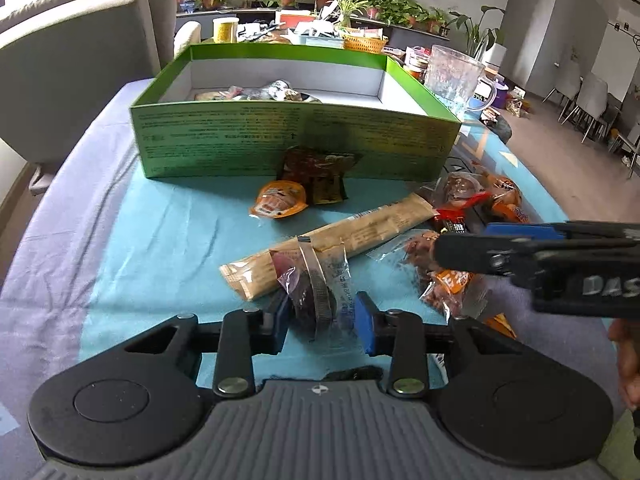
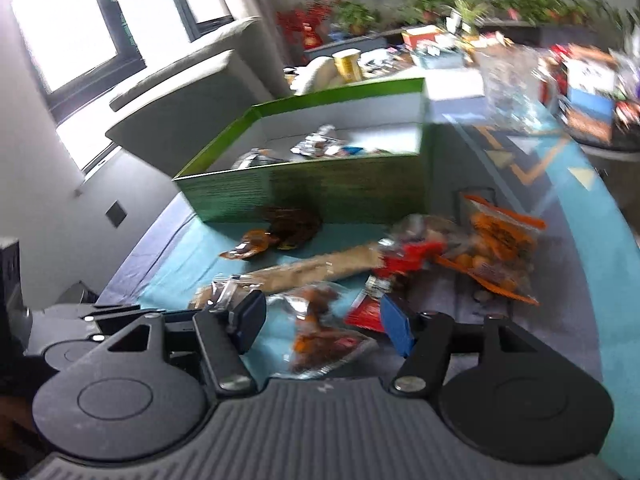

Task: Organize snacks
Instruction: 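Grasp clear dark-snack packet with left while right grasps clear bag of brown snacks, then carry dark-snack packet into box and release with left while right carries brown-snack bag over box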

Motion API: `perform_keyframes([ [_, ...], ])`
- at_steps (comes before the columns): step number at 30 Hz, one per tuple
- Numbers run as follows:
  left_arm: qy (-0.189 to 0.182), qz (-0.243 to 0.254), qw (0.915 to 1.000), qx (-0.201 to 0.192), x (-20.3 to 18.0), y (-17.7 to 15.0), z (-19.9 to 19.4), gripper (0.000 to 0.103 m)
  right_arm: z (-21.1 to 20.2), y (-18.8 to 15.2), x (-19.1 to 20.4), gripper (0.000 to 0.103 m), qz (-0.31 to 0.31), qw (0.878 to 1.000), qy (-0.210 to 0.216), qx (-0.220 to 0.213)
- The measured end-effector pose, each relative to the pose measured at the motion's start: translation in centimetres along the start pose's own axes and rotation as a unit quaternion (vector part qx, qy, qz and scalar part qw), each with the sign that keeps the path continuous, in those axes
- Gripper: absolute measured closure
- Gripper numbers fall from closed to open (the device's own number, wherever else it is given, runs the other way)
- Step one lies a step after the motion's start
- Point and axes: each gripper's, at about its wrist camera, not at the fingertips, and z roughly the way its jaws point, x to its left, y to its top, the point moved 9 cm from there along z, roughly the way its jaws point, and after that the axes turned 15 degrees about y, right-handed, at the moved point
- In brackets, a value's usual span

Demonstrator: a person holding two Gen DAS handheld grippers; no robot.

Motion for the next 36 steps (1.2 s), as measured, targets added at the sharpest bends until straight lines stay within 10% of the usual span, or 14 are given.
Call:
perform_keyframes([
  [14, 0.011, -0.031, 0.9986, -0.043, 3.1, 2.3, -2.2, 0.071, 3.6, -0.4, -0.1, 0.073, -0.049, 0.996, -0.025, 0.066],
  [36, 0.022, -0.053, 0.9888, -0.138, 3.4, 16.7, 1.2, 0.070, -0.1, 11.4, -0.3, 0.083, -0.039, 0.993, -0.013, -0.114],
])
